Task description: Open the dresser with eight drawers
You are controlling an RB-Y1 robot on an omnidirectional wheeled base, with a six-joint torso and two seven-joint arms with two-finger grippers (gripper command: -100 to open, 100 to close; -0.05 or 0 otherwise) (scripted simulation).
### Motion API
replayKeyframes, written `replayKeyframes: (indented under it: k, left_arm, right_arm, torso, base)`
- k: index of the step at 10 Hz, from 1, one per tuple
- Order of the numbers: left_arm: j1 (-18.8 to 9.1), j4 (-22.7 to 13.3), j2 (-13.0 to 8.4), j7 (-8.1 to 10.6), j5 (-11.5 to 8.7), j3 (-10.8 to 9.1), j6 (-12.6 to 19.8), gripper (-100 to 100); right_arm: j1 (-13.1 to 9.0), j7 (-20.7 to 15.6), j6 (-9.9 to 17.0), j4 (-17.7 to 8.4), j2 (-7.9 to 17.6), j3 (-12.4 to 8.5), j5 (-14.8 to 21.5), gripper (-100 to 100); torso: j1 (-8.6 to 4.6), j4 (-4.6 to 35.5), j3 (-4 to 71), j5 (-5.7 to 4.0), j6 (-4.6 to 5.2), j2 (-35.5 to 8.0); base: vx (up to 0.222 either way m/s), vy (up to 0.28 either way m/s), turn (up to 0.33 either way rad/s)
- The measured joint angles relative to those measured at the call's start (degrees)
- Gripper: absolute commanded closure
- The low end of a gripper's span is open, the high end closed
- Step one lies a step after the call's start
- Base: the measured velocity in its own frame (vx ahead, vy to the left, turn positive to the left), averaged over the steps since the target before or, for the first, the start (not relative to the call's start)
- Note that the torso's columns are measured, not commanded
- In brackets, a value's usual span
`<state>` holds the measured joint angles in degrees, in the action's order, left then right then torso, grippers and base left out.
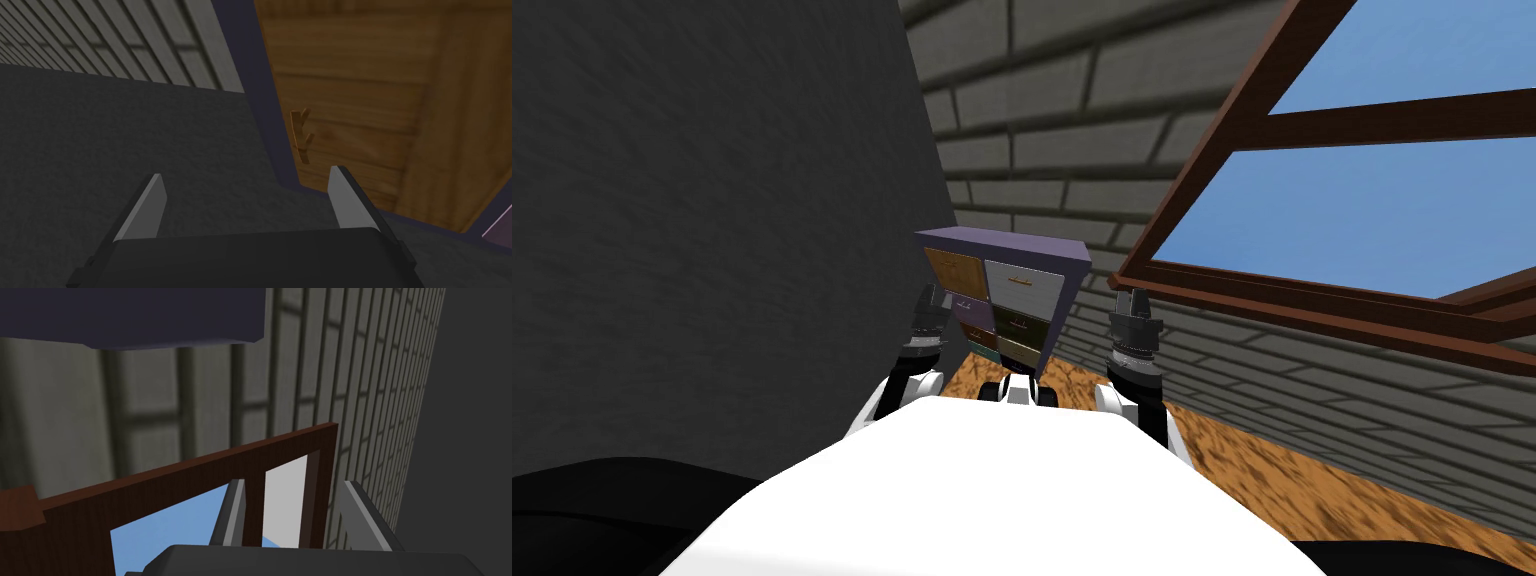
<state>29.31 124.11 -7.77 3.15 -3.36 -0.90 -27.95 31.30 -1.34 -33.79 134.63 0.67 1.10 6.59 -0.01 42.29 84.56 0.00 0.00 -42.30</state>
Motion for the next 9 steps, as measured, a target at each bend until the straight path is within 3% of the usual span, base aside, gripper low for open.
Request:
replayKeyframes:
  k: [3,9]
  left_arm:
    - [-0.9,-3.4,-0.7,-0.15,0.3,0.84,0.0,-100]
    - [-3.5,-11.6,0.1,-0.18,0.9,2.51,0.1,-100]
  right_arm:
    - [0.0,0.0,0.0,0.0,0.0,0.0,0.0,0]
    - [0.0,0.0,0.0,0.0,0.0,0.0,0.0,0]
  torso:
    - [0.04,0.0,0.0,0.01,-0.01,0.0]
    - [0.02,0.0,0.0,0.01,0.00,0.0]
  base:
    - [-0.021,-0.049,-0.035]
    - [-0.023,-0.059,-0.044]
